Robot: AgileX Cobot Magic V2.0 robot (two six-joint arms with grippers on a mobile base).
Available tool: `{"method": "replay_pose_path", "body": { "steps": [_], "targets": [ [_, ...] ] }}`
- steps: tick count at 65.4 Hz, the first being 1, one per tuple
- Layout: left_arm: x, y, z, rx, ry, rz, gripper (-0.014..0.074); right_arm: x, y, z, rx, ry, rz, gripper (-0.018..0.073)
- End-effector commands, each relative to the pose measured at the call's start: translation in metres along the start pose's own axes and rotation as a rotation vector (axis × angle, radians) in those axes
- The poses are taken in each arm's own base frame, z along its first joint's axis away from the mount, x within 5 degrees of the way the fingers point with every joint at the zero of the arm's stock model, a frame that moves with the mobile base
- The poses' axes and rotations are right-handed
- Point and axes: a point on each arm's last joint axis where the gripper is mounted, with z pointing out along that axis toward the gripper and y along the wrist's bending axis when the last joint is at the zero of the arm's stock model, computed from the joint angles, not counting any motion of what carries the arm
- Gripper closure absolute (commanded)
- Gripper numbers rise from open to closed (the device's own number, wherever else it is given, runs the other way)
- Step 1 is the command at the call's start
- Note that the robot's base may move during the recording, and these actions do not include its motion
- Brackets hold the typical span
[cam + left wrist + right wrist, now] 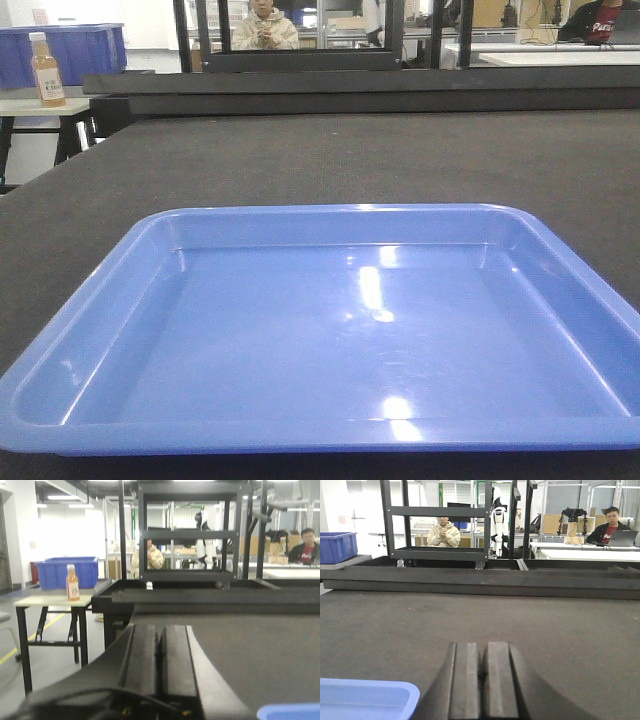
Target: Grab blue tray and place on right shelf
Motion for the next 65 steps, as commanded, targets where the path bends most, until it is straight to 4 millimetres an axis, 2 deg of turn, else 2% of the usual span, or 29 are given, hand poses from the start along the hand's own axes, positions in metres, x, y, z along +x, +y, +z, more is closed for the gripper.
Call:
{"method": "replay_pose_path", "body": {
  "steps": [1,13,25,34,51,60,65],
  "targets": [
    [-0.036,0.001,0.008,-0.002,-0.026,0.011,0.0645,-0.034,0.002,0.001,-0.004,0.044,0.004,0.0522],
    [-0.057,0.002,0.039,0.010,0.267,0.034,0.0645,-0.059,0.005,0.031,0.002,0.531,0.008,0.0522],
    [-0.056,0.002,0.083,0.027,0.648,0.033,0.0645,-0.067,0.007,0.079,0.004,0.909,0.020,0.0522],
    [-0.047,-0.001,0.110,0.052,0.904,-0.010,0.0645,-0.063,0.007,0.108,0.008,1.042,0.023,0.0522],
    [-0.015,-0.016,0.150,0.109,1.048,-0.253,0.0645,-0.038,0.009,0.147,-0.012,1.123,0.081,0.0522],
    [0.004,-0.025,0.168,0.134,1.160,-0.387,0.0638,-0.014,0.016,0.165,-0.032,1.267,0.183,0.0516],
    [0.012,-0.035,0.175,0.157,1.234,-0.417,0.0638,-0.003,0.022,0.179,-0.015,1.255,0.196,0.0516]
  ]
}}
